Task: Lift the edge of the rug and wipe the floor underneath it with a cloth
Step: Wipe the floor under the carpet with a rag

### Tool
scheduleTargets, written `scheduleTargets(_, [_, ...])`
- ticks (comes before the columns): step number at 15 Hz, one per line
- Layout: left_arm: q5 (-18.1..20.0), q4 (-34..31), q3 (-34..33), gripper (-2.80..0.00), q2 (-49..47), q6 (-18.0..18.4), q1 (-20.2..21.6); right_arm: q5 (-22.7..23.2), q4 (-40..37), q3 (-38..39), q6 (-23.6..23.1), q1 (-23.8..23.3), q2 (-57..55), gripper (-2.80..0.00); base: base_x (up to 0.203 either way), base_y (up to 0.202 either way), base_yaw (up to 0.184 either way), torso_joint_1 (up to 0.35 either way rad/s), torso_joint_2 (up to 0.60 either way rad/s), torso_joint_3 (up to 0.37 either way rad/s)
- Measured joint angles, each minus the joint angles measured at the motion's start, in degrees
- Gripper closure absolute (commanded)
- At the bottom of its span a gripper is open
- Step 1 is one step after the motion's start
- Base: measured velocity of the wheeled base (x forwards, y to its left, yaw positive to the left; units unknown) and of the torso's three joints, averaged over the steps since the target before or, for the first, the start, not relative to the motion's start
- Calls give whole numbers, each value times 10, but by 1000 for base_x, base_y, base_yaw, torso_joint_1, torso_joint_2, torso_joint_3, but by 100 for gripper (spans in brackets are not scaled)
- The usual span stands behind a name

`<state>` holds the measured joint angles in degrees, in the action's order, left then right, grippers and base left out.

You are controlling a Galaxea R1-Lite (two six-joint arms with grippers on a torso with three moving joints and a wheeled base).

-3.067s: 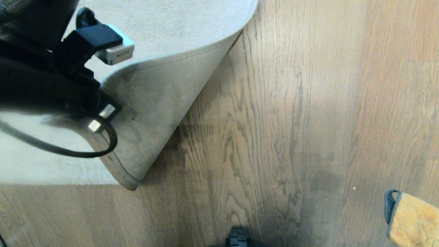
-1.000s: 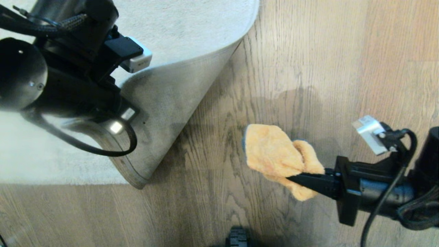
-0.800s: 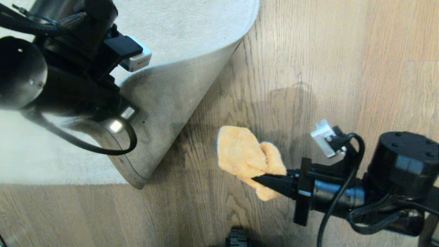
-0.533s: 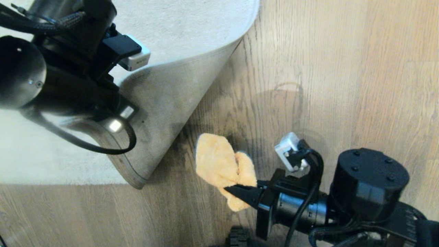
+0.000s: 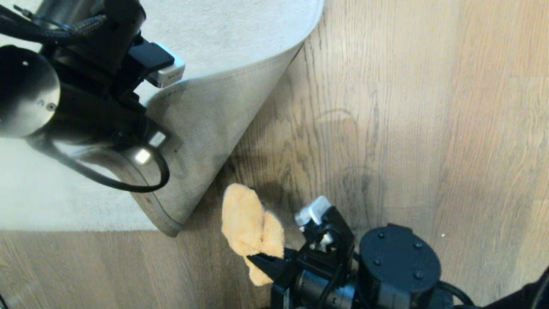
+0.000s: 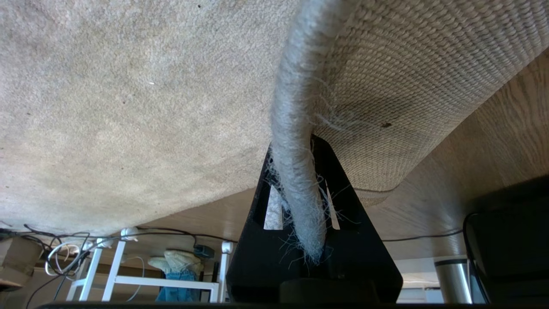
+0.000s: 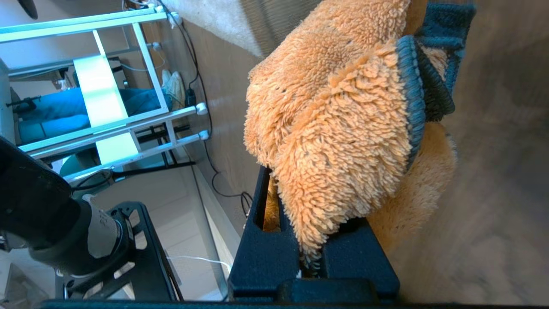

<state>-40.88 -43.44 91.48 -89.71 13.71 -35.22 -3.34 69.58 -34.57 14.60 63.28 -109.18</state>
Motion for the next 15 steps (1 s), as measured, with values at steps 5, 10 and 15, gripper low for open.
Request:
scheduleTargets(5, [-2,0,-2,0,1,-1,0,-38,79,-32,1,40,-90,0,0,0,0,0,0,0])
scheduleTargets(10, [-14,-1,-4,0,2,-12,-2,-77,131,-49,0,44,-166,0,0,0,0,0,0,0])
scheduleTargets(15, [-16,-1,-5,0,2,-13,-4,-109,176,-54,-3,32,-211,0,0,0,0,0,0,0])
